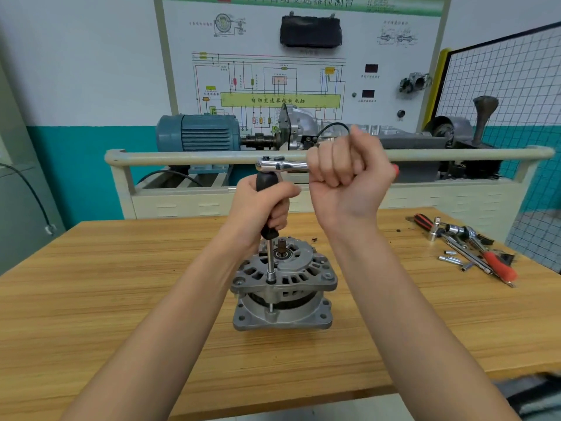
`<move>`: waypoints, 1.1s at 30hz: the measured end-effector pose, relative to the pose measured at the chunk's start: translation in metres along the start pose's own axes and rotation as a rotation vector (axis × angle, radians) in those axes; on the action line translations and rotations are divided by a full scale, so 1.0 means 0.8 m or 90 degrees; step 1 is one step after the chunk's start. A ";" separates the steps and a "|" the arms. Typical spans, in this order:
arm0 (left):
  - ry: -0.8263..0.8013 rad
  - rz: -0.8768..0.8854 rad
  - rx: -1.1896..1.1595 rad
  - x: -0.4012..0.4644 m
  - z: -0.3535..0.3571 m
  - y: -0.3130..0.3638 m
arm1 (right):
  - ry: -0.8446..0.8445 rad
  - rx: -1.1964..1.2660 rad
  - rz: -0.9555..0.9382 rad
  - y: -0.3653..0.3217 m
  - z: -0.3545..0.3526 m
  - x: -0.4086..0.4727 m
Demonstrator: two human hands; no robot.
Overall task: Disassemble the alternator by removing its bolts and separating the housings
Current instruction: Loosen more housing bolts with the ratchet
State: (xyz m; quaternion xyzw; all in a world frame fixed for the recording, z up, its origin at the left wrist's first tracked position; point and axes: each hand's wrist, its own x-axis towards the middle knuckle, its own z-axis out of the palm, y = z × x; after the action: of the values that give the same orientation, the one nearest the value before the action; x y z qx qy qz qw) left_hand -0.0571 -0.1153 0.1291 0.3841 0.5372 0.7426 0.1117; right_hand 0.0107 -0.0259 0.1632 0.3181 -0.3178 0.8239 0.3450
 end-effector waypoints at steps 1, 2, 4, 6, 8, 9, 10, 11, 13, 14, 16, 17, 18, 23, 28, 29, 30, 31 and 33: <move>-0.045 -0.007 -0.014 0.000 -0.002 0.002 | 0.032 0.065 0.050 -0.003 -0.005 0.006; -0.086 -0.021 -0.030 0.001 -0.004 0.004 | 0.068 0.125 0.088 -0.005 -0.011 0.012; -0.148 -0.056 -0.059 0.005 -0.006 0.007 | 0.124 0.204 0.129 -0.004 -0.019 0.021; -0.165 -0.094 -0.063 0.006 -0.006 0.010 | 0.151 0.232 0.136 -0.001 -0.020 0.025; -0.141 -0.109 -0.044 0.006 -0.006 0.009 | 0.139 0.219 0.120 0.000 -0.017 0.022; -0.111 -0.105 -0.029 0.005 -0.005 0.009 | 0.129 0.195 0.108 0.001 -0.014 0.017; -0.073 -0.094 -0.014 0.004 -0.003 0.009 | 0.116 0.158 0.089 0.001 -0.011 0.011; -0.029 -0.080 -0.002 0.004 -0.001 0.008 | 0.095 0.110 0.063 0.002 -0.007 0.005; 0.064 -0.060 0.028 0.005 0.004 0.006 | 0.036 -0.021 -0.026 0.009 0.006 -0.011; 0.106 -0.049 0.052 0.005 0.009 0.003 | 0.007 -0.100 -0.100 0.014 0.013 -0.020; 0.169 0.018 0.172 0.005 0.014 -0.007 | -0.037 -0.294 -0.269 0.027 0.022 -0.040; 0.188 0.066 0.233 0.004 0.017 -0.011 | -0.064 -0.370 -0.325 0.033 0.028 -0.048; 0.199 0.105 0.261 0.002 0.021 -0.013 | -0.081 -0.411 -0.358 0.038 0.031 -0.052; 0.139 0.003 0.098 0.002 0.014 -0.003 | -0.048 -0.217 -0.232 0.022 0.021 -0.032; -0.056 -0.054 0.004 -0.001 0.001 0.005 | 0.065 0.071 0.056 -0.007 -0.013 0.008; -0.090 -0.070 0.005 0.000 0.000 0.007 | 0.105 0.151 0.100 -0.008 -0.021 0.016; -0.114 -0.085 0.014 0.002 -0.001 0.009 | 0.146 0.214 0.131 -0.007 -0.028 0.022; -0.126 -0.096 0.023 0.003 0.000 0.010 | 0.171 0.255 0.153 -0.006 -0.031 0.026; -0.109 -0.107 0.041 0.002 0.005 0.010 | 0.209 0.270 0.168 -0.003 -0.034 0.030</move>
State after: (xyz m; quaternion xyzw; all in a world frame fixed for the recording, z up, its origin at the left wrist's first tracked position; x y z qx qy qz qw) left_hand -0.0535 -0.1143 0.1373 0.4034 0.5794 0.6774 0.2065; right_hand -0.0094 0.0044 0.1651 0.2011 -0.1175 0.9501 0.2074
